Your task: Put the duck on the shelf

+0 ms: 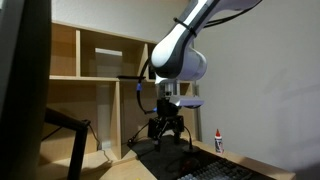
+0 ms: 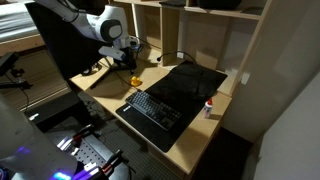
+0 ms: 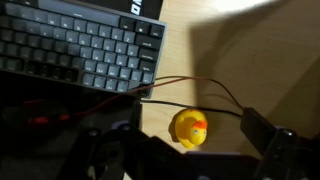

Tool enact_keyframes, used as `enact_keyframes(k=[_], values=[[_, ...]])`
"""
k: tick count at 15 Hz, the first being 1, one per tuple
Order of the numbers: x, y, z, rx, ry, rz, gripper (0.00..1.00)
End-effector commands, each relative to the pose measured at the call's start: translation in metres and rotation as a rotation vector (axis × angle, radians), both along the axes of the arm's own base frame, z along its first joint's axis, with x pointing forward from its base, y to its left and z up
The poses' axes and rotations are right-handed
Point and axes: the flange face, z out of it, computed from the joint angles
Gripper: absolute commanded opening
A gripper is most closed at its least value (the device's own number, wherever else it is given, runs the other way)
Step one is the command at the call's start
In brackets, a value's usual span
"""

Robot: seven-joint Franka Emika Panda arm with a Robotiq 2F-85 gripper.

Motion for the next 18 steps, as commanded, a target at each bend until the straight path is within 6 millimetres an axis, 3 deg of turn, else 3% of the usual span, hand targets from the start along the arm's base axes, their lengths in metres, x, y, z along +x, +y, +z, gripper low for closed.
enact_keyframes(k=[1, 5, 14, 15, 18], values=[[0.004, 0.005, -0.007, 0.004, 0.001, -0.006, 1.0], [0.013, 0.007, -0.009, 0.008, -0.002, -0.015, 1.0], [0.04, 0.039, -0.064, 0.074, -0.197, -0.051, 1.0], [0.033, 0.034, -0.054, 0.064, -0.179, -0.04, 1.0], [0.033, 0.035, -0.06, 0.064, -0.176, -0.041, 1.0]])
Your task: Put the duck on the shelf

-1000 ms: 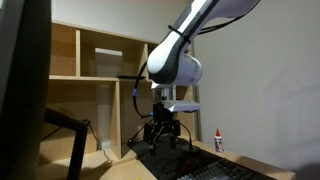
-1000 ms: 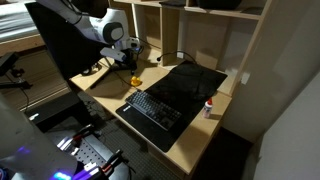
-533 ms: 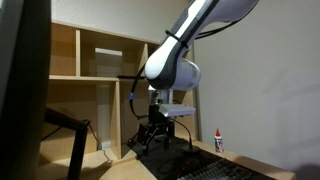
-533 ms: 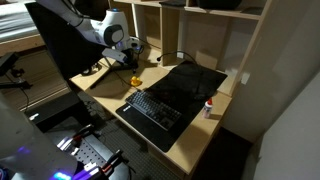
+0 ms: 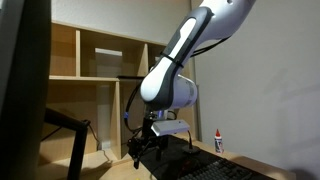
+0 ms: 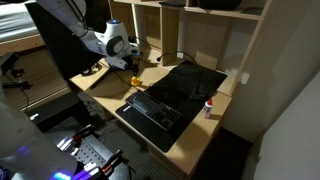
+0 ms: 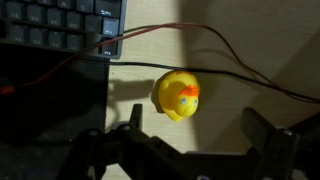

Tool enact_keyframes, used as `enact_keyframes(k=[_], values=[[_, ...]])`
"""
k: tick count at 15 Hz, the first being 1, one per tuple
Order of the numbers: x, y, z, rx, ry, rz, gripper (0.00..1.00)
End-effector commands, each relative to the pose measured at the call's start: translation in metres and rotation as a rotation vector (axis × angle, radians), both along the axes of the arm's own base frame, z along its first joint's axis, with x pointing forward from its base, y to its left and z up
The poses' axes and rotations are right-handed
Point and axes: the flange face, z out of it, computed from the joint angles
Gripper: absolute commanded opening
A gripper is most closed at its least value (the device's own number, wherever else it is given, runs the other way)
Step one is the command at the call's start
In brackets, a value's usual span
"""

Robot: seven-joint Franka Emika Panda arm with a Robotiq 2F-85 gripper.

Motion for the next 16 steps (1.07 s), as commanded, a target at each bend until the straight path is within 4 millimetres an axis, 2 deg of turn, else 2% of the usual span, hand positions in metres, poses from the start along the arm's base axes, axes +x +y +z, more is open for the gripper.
enact_keyframes(k=[1, 5, 7, 11, 16], values=[[0.0, 0.0, 0.002, 0.0, -0.001, 0.0, 1.0], [0.014, 0.013, -0.042, -0.041, 0.038, 0.02, 1.0], [0.021, 0.02, -0.055, -0.05, 0.027, 0.022, 1.0], [0.038, 0.03, -0.071, -0.063, 0.011, 0.006, 1.0], [0.05, 0.041, -0.089, -0.068, 0.016, -0.006, 1.0]])
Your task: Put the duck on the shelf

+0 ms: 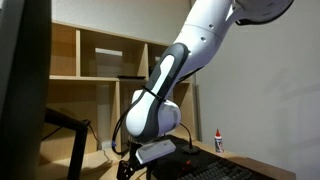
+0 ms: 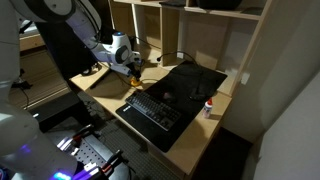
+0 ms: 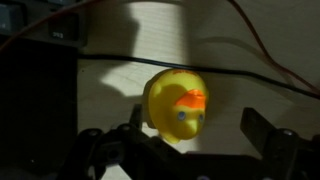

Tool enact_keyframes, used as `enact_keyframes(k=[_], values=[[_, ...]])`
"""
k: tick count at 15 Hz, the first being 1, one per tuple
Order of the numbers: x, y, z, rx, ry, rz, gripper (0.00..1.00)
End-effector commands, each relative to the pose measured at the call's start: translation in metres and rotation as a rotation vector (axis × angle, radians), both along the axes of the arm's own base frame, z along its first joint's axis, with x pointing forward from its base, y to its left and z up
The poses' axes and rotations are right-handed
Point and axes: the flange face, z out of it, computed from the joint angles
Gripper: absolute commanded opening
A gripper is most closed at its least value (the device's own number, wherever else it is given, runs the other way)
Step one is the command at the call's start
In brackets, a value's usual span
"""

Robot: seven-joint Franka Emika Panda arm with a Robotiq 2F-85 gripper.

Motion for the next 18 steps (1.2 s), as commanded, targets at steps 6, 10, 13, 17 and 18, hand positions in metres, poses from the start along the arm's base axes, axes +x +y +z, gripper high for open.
enact_keyframes(k=[6, 10, 13, 17, 18], values=[[0.015, 0.007, -0.022, -0.029, -0.017, -0.015, 0.53], [0.016, -0.003, -0.022, -0.045, -0.016, -0.046, 0.25], [0.015, -0.004, -0.017, -0.049, -0.006, -0.063, 0.11], [0.009, -0.01, 0.024, -0.053, -0.006, -0.045, 0.07], [0.005, -0.014, 0.043, -0.064, -0.016, -0.044, 0.06]])
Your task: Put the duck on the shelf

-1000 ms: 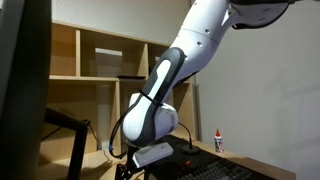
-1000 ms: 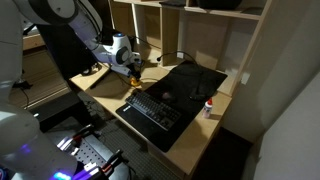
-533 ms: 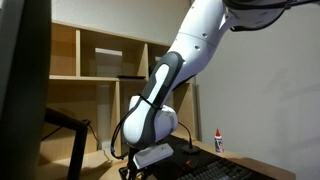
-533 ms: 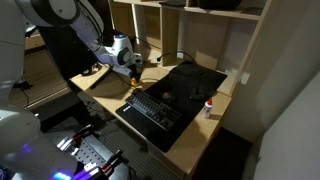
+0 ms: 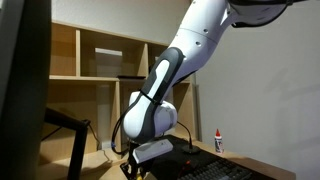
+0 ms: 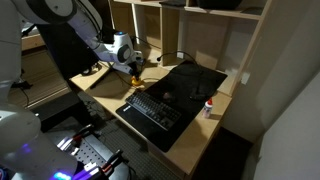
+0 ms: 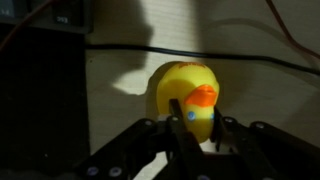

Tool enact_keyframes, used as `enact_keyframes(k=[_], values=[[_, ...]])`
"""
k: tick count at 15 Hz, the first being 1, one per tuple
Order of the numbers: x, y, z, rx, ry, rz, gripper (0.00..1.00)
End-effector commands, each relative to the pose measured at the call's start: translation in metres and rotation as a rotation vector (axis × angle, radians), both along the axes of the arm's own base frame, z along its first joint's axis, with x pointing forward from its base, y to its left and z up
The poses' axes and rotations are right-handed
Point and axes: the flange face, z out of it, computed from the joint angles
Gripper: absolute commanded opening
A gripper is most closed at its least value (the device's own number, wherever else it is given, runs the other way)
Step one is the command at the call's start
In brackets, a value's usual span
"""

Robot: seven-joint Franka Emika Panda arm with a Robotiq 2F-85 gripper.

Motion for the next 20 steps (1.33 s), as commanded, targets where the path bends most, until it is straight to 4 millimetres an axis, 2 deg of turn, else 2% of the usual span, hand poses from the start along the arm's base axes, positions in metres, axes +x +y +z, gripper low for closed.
enact_keyframes(k=[1, 4, 5, 6, 7, 9, 10, 12, 14, 19, 20], values=[[-0.018, -0.018, 0.072, -0.04, -0.03, 0.018, 0.07], [-0.031, -0.029, 0.13, -0.026, -0.134, 0.047, 0.07], [-0.003, -0.02, 0.098, -0.025, -0.107, 0.026, 0.07], [-0.007, -0.022, 0.116, -0.02, -0.125, 0.025, 0.27], [-0.008, -0.022, 0.121, -0.018, -0.128, 0.024, 0.27], [-0.007, -0.021, 0.11, -0.021, -0.114, 0.026, 0.27], [-0.003, -0.019, 0.101, -0.035, -0.103, 0.021, 0.07], [0.012, -0.024, 0.111, -0.003, -0.115, -0.022, 0.07], [0.019, -0.035, 0.157, 0.048, -0.213, -0.105, 0.07], [0.0, -0.057, 0.295, 0.16, -0.467, -0.24, 0.07], [-0.004, -0.058, 0.313, 0.173, -0.492, -0.248, 0.07]])
